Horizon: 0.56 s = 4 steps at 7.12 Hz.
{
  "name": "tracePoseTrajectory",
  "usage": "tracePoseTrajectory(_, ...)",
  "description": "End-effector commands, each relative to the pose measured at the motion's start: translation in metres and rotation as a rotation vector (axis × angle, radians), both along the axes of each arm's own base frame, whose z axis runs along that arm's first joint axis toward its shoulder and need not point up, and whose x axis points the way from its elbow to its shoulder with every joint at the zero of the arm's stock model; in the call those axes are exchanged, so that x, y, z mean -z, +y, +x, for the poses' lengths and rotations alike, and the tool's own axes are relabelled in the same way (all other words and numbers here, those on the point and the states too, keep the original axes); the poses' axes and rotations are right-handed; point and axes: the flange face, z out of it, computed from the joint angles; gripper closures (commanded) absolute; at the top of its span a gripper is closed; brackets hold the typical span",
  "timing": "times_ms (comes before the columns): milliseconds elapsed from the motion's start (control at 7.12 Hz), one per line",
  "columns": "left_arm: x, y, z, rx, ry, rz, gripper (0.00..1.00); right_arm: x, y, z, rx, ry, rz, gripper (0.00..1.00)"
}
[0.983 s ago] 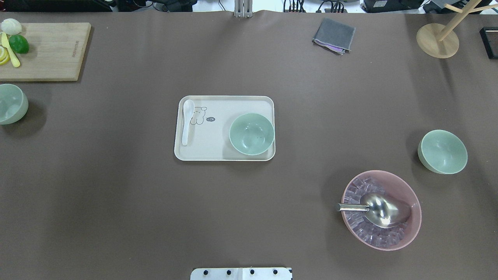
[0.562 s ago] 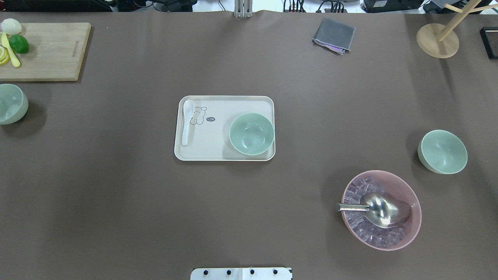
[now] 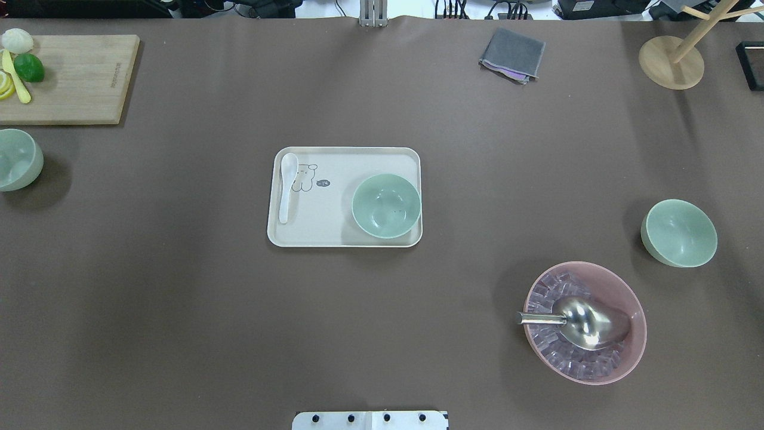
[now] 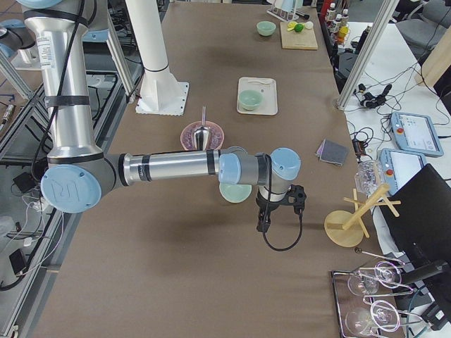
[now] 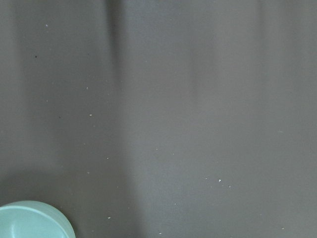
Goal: Stack green bowls together
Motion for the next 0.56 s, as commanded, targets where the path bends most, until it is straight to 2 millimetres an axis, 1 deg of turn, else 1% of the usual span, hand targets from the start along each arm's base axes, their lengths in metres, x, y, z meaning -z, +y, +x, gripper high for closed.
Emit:
tracePoseTrajectory(0,0.0007,-0.0006,0.0,0.002,0.0,0.001,0.02,-0.0022,-0.0004,0.0,0.0,-0.001,0.013,0.0)
tracePoseTrajectory(421,0.0028,-0.0018,0.0,0.005,-0.001,0.002,0.02,-0.0023,-0.0004,0.0,-0.001,-0.001,0.012,0.0)
